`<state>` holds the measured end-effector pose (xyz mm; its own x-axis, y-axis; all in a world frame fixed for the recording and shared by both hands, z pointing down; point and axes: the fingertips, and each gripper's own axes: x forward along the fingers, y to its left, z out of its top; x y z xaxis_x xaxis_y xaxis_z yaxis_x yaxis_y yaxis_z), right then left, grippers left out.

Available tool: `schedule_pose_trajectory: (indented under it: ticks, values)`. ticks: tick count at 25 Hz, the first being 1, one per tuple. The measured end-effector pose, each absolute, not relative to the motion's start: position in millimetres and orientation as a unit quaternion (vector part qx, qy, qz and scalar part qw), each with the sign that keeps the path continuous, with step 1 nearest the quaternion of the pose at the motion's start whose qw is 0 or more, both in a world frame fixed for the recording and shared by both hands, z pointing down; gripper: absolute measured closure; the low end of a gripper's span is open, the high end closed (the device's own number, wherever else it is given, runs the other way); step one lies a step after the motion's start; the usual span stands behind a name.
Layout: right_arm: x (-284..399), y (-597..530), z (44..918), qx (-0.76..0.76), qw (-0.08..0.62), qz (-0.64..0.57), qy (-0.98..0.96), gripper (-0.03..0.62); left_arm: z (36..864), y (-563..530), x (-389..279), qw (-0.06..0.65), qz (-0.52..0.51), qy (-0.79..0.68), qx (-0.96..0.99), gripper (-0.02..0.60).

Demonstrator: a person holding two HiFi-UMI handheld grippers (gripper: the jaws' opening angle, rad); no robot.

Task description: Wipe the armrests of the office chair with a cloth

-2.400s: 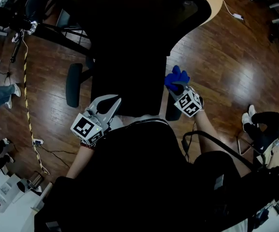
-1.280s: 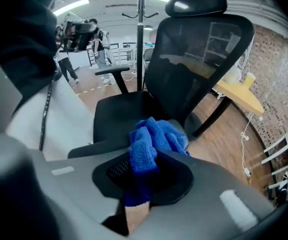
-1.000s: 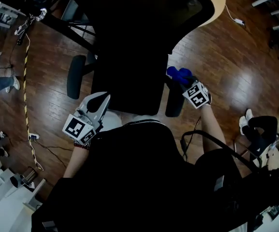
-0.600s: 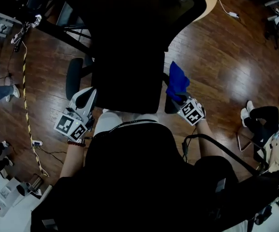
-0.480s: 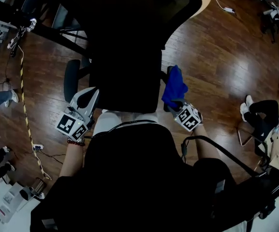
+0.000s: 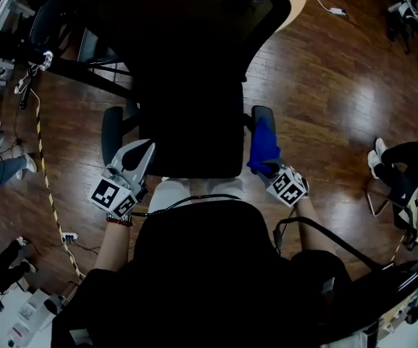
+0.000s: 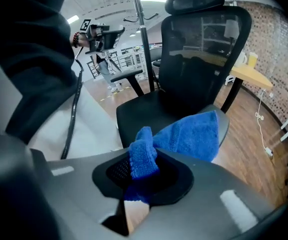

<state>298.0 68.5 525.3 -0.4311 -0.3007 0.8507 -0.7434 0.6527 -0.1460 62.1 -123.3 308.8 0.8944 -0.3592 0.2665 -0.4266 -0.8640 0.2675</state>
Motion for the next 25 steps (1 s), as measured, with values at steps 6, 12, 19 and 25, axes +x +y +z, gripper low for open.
schedule_pose_trajectory:
  ticks: [6,12,19,25]
  values:
    - [346,7,525,0.313,0.434,0.233,-0.812,0.517,310,-90,76,0.168,0.107,-0.242,0.95,0.575]
    - [339,7,526,0.267,0.436,0.244,-0.824,0.519,319,-54,71,0.186,0.102,-0.283,0.936,0.575]
    - [292,92,527,0.259,0.421,0.287,-0.821,0.52,327,-6,64,0.205,0.086,-0.252,0.942,0.575]
    - [285,149,503,0.338,0.368,0.316,-0.806,0.522,344,25,94,0.183,0.112,-0.176,0.961,0.575]
